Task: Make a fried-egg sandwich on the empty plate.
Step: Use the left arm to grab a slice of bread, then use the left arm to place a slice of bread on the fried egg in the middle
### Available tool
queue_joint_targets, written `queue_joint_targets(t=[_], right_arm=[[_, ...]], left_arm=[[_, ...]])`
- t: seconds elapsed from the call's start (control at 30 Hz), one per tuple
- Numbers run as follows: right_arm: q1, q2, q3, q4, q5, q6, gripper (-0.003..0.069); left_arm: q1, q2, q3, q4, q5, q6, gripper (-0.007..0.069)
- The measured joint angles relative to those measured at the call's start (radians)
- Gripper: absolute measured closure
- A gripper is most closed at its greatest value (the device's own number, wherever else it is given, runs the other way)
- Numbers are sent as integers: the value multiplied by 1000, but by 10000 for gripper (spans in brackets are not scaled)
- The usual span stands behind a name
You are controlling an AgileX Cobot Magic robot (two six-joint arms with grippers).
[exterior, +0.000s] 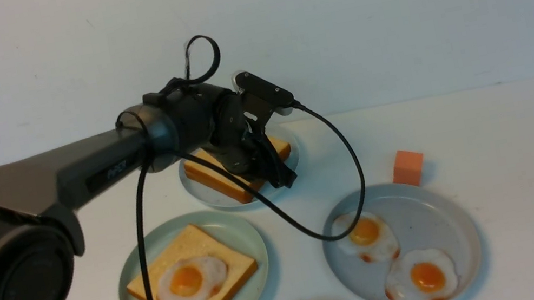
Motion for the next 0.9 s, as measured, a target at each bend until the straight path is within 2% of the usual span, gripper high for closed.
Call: queue_joint_targets(t=[0.27,0.57,0.77,0.9], right_arm=[[0,0,0,0,0,0,636],[0,0,0,-5,0,0,629],[0,0,0,-34,-3,0,627],[0,0,0,-47,-10,0,623]], left_arm=[[0,-23,-12,0,15,1,638],[0,-166,-22,0,23,1,638],[0,-294,-13,-4,204,-5,638],[-2,-472,151,-7,282,-39,638]])
